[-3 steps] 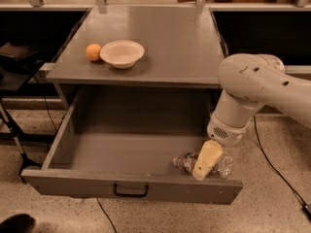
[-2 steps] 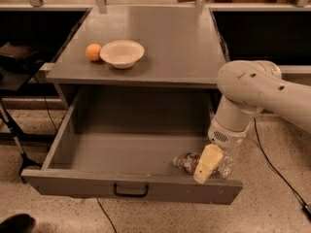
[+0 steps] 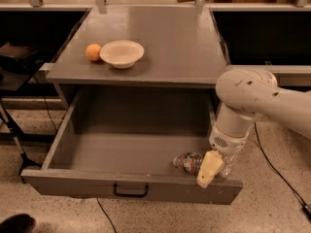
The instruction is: Pick water bottle from bottom drawer and place on counter
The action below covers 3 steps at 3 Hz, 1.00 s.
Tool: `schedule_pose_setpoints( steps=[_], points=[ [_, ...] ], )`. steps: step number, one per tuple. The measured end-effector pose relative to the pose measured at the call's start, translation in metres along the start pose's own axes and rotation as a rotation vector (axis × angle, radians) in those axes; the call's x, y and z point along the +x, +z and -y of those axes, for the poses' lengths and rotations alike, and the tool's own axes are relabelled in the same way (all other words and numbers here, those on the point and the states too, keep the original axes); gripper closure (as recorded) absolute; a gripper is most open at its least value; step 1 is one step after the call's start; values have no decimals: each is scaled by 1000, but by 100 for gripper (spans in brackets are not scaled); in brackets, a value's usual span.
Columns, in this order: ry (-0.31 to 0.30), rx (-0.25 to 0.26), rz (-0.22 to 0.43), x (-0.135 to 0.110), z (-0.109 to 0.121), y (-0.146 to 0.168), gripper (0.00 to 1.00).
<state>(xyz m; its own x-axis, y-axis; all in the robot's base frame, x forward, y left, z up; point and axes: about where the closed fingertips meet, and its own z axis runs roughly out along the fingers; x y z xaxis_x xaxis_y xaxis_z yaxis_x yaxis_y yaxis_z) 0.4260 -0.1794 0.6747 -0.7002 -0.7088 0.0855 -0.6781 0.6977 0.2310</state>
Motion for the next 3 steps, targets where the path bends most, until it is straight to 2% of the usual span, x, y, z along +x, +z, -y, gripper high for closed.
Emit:
schedule_pose_setpoints(
  steps=[1,2,3],
  points=[
    [8,-14,2,0,0,3,40],
    [7,-2,33,-2,3,-14,65],
    [-9,45,74,-2,10,-52,87]
  ],
)
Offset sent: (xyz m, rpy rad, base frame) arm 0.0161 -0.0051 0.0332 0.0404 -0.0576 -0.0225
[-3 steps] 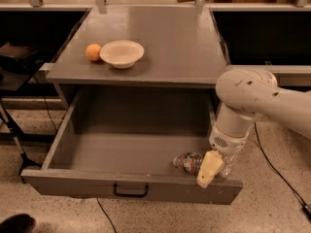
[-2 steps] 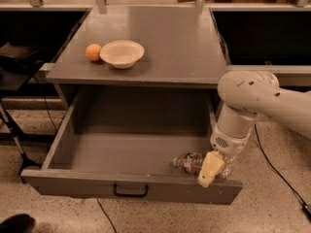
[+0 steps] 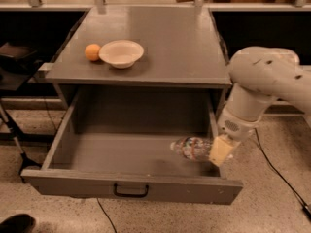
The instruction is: Pick water bottle from bottom drawer and place on counter
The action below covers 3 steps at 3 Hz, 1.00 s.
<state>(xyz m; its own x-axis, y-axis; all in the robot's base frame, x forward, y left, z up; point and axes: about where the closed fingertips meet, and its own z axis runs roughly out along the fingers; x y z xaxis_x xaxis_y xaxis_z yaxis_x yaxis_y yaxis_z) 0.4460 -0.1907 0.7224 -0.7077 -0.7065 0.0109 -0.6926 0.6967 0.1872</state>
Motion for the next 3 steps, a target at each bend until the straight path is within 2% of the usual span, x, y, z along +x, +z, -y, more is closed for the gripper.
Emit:
schedule_pose_setpoints(
  steps=[1,2,3],
  points=[
    [-24,42,43,-5,7,-36,100],
    [-45,54,118,-9,15,-73,100],
    [-51,45,260,-21,24,-119,100]
  ],
)
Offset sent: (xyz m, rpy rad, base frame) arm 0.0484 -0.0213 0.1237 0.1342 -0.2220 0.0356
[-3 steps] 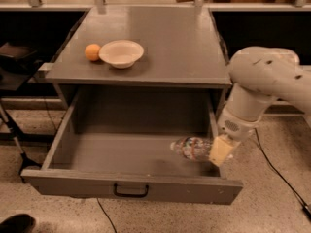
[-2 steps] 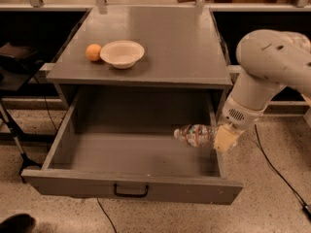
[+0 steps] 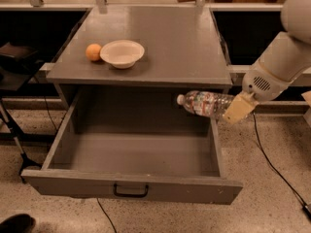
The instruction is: Pick water bottle from bottom drawer and place on counter
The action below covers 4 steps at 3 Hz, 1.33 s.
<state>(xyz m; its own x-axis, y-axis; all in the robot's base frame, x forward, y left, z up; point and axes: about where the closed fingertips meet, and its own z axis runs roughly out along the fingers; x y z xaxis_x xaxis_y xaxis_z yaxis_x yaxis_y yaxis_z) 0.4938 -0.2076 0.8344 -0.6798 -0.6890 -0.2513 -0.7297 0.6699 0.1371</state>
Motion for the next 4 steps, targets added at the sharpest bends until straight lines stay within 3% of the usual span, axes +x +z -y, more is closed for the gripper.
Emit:
schedule_pose_setpoints(
  steps=[1,2,3,4],
  points=[
    [5,-30,145,-30,3,-25,100],
    [31,-71,253,-67,-3,-28,100],
    [57,-113,308,-104,-16,-12,100],
    [125,-129,343,-148,-17,4,100]
  ],
)
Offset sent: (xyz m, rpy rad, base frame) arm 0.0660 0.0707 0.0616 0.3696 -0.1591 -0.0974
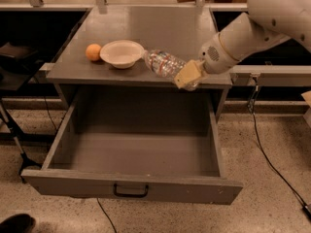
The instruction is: Pick water bottle from bottom drawer and place on counter
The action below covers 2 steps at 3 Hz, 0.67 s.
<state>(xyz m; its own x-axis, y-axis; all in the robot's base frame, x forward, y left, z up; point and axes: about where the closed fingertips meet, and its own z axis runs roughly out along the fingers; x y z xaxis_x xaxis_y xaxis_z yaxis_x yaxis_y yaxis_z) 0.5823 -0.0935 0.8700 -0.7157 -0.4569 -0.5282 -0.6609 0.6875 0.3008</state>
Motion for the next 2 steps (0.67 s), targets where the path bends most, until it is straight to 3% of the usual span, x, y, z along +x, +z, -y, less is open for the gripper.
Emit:
schedule_pose_setpoints(
  steps=[1,2],
  points=[
    [57,51,-1,-25,13,12,100],
    [106,138,-28,-45,45,17,100]
  ],
)
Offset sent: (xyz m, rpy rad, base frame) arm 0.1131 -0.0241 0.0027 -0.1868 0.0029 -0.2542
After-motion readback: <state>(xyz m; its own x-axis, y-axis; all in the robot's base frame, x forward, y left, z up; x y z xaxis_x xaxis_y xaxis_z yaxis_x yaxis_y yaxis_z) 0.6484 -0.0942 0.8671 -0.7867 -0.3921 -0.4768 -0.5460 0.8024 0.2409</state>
